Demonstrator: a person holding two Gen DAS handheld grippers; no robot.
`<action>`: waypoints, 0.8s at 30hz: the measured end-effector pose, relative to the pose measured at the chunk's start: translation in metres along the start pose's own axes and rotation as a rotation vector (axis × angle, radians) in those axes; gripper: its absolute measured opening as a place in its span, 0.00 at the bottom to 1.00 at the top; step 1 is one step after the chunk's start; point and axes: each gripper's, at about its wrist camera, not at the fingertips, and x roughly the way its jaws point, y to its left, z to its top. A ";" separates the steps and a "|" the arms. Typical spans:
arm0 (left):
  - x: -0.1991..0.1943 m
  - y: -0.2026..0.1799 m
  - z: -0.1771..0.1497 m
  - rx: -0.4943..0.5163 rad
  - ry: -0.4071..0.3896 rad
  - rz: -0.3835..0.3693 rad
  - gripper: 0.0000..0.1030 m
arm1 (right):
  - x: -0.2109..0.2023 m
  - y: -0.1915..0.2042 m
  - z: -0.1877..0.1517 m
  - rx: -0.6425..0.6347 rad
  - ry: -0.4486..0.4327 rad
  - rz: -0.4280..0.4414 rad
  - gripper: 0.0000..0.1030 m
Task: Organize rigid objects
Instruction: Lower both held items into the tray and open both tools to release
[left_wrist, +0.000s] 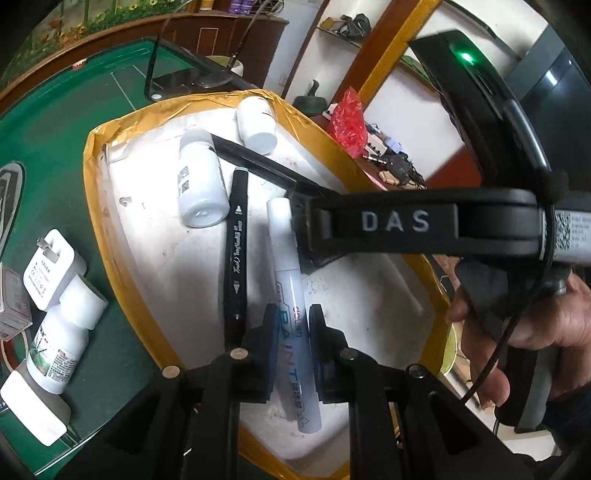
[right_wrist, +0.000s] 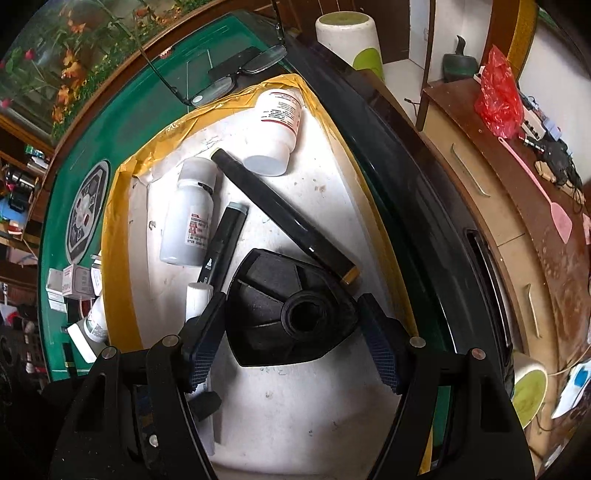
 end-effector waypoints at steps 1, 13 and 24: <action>0.001 -0.001 0.000 0.003 0.003 -0.002 0.16 | 0.000 0.001 0.000 -0.001 -0.001 -0.003 0.70; -0.004 0.002 0.001 0.027 0.001 0.009 0.47 | -0.012 -0.001 -0.010 0.019 -0.029 0.000 0.70; -0.025 0.000 -0.012 0.123 -0.037 0.048 0.50 | -0.021 0.000 -0.023 0.064 -0.064 0.001 0.80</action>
